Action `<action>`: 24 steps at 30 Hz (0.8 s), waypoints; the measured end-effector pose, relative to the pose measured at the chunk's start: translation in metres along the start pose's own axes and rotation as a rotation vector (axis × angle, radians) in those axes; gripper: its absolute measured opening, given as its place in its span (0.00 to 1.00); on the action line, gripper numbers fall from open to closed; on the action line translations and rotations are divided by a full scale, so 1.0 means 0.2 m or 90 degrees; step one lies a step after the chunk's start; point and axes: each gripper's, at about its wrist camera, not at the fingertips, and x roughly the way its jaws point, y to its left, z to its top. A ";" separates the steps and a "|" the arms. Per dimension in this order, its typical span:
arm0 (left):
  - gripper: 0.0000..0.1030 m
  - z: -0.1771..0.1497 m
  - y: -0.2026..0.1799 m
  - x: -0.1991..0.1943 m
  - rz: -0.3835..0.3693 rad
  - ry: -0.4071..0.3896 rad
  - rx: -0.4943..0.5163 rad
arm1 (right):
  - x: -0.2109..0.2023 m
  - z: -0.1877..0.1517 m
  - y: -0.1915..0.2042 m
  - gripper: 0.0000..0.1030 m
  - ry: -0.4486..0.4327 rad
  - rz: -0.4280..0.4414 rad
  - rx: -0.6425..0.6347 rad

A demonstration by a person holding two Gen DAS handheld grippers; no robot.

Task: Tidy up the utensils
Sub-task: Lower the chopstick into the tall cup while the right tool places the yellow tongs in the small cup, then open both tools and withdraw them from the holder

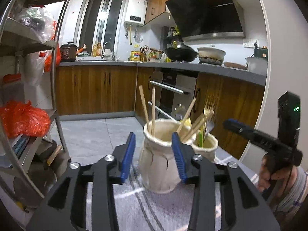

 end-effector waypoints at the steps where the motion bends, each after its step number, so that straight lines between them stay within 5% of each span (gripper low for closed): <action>1: 0.52 -0.02 -0.01 -0.01 0.001 0.004 -0.001 | -0.03 0.00 0.01 0.37 0.001 -0.005 -0.010; 6: 0.66 -0.11 -0.05 -0.08 0.012 0.022 0.002 | -0.13 -0.05 0.03 0.47 0.014 -0.024 -0.041; 16: 0.94 -0.23 -0.15 -0.13 0.029 0.030 0.037 | -0.24 -0.15 0.06 0.83 0.032 -0.049 -0.088; 24: 0.94 -0.24 -0.13 -0.12 0.063 0.022 0.028 | -0.21 -0.19 0.09 0.93 0.032 -0.042 -0.115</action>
